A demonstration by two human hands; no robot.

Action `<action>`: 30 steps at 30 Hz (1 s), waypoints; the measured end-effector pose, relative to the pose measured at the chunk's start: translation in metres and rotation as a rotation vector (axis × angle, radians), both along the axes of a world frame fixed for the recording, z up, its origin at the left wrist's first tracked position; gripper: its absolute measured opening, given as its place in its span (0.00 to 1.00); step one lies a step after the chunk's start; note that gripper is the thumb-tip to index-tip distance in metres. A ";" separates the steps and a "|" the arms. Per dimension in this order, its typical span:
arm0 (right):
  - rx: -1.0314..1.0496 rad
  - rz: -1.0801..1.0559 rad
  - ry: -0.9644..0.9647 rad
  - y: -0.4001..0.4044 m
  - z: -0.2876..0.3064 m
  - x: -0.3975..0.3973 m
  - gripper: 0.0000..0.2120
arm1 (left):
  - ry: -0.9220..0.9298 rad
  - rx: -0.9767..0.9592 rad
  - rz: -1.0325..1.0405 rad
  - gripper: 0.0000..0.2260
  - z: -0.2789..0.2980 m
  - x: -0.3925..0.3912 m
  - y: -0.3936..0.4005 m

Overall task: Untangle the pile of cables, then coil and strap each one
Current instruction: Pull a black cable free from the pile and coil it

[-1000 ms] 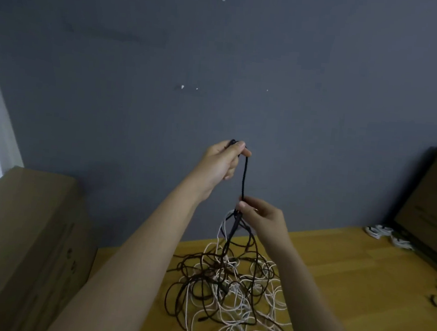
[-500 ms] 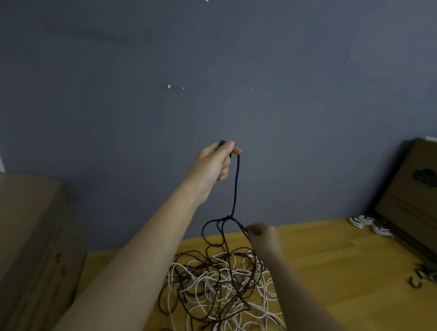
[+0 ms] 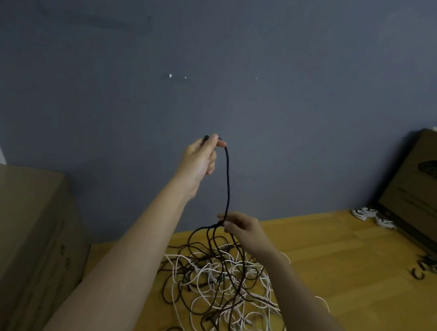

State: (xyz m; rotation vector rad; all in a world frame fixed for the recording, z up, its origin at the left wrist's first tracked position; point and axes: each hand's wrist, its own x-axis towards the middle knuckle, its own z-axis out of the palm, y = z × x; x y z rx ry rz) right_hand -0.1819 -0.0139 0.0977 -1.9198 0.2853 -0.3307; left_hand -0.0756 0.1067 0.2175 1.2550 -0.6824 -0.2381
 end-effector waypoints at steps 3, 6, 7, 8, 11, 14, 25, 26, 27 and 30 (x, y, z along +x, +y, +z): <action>0.056 -0.085 -0.028 0.001 -0.002 0.000 0.06 | -0.047 0.161 0.087 0.13 -0.014 0.005 0.010; 0.159 -0.167 -0.094 0.004 0.000 0.003 0.01 | -0.155 0.381 0.135 0.14 -0.037 0.001 0.013; 0.156 -0.194 -0.116 0.006 0.001 0.005 0.01 | -0.180 0.452 0.135 0.13 -0.046 -0.003 0.012; 0.138 -0.225 -0.137 0.007 0.001 0.007 0.02 | -0.195 0.521 0.118 0.13 -0.056 -0.007 0.010; 0.073 -0.330 -0.205 0.010 0.003 0.013 0.03 | -0.171 0.591 0.004 0.09 -0.083 -0.018 0.003; 0.036 -0.420 -0.208 0.008 0.002 0.015 0.02 | -0.077 0.480 -0.064 0.08 -0.098 -0.021 0.002; -0.043 -0.435 -0.112 -0.021 -0.020 0.006 0.13 | -0.019 0.424 0.310 0.12 -0.108 0.008 -0.004; -0.075 -0.482 -0.060 -0.030 -0.029 0.002 0.12 | 0.009 0.397 0.355 0.13 -0.106 0.014 -0.002; -0.083 -0.533 -0.013 -0.040 -0.038 -0.002 0.11 | 0.028 0.379 0.394 0.14 -0.103 0.020 0.000; -0.085 -0.672 0.132 -0.064 -0.067 -0.014 0.10 | 0.017 0.381 0.426 0.12 -0.093 0.031 0.003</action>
